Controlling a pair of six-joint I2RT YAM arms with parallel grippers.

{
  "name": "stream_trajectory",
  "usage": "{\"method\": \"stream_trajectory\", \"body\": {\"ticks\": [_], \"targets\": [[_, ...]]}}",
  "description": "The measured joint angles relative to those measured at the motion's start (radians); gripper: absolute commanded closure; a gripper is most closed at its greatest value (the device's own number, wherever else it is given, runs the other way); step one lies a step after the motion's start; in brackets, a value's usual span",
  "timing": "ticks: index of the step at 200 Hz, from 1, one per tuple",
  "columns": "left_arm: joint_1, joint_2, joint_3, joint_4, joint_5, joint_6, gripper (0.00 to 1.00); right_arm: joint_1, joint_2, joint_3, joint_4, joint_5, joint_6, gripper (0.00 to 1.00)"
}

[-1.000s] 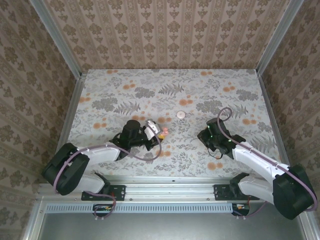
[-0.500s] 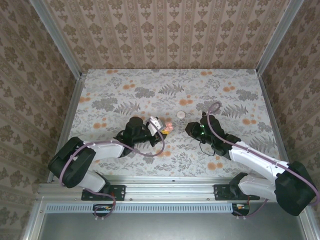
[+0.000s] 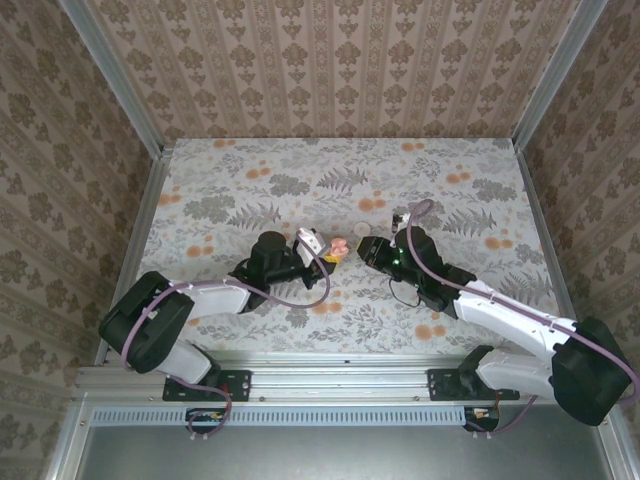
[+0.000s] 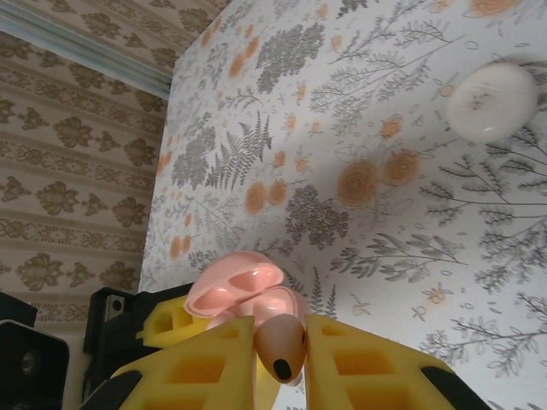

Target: Insert the wireless bluetooth earbuds into the charging case

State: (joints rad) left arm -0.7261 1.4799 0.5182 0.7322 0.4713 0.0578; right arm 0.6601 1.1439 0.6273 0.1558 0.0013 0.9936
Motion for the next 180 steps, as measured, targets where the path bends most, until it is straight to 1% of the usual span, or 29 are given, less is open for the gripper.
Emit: {"method": "stream_trajectory", "body": {"ticks": [126,180], "targets": [[0.0,0.0,0.014,0.043,0.0,-0.055,1.0,0.048,0.113,0.072,0.093,0.008,-0.005,0.81],[0.0,0.0,0.014,0.047,-0.001,-0.066,1.0,0.052,0.121,0.072,0.095,0.021,-0.023,0.81]]}}
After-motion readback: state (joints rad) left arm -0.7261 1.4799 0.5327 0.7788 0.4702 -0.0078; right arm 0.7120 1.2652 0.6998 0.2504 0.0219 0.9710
